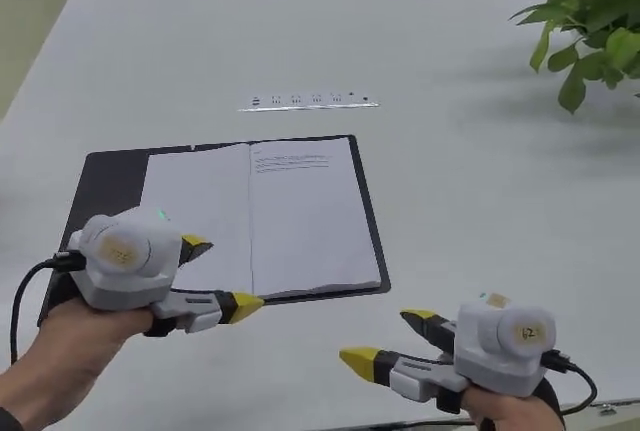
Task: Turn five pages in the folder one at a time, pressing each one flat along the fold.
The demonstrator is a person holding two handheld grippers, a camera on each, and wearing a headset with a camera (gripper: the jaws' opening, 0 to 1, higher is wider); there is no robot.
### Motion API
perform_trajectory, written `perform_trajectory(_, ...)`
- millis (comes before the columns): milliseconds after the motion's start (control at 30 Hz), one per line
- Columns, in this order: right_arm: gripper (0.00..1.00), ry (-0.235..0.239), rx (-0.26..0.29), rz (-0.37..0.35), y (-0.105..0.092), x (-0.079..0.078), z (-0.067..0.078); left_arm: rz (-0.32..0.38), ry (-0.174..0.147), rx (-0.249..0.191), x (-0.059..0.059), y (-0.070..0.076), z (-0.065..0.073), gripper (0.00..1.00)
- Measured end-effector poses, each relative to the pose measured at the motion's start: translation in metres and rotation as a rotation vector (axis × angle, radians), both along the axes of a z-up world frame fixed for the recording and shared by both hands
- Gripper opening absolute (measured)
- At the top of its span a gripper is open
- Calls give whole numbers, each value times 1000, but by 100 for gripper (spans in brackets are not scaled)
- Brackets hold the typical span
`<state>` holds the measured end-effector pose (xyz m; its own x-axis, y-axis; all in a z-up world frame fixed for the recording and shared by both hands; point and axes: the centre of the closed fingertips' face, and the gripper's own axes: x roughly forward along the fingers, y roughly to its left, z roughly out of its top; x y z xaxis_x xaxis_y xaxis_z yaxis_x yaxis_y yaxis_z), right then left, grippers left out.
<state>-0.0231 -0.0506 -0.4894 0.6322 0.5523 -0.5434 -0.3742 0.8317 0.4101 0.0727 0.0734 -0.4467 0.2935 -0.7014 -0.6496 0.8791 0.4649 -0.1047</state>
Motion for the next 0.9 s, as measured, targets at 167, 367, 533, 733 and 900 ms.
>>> perform_trajectory(167, 71, 3, 0, 10, 1, 0, -2, -42, 8, 9, -1, -18, -7, 61)
perform_trajectory(367, 70, 11, -1, 10, -1, -3, -5, -81, 17, 6, -2, -41, -14, 61)
perform_trajectory(533, 70, 16, -1, 8, -3, -5, -6, -106, 26, 4, -3, -59, -21, 60)
perform_trajectory(733, 70, 23, 1, -3, -8, -6, -7, -110, 39, -23, -2, -78, -25, 58)
perform_trajectory(900, 70, 28, 7, -11, -12, -7, -7, -124, 41, -22, -1, -91, -34, 57)
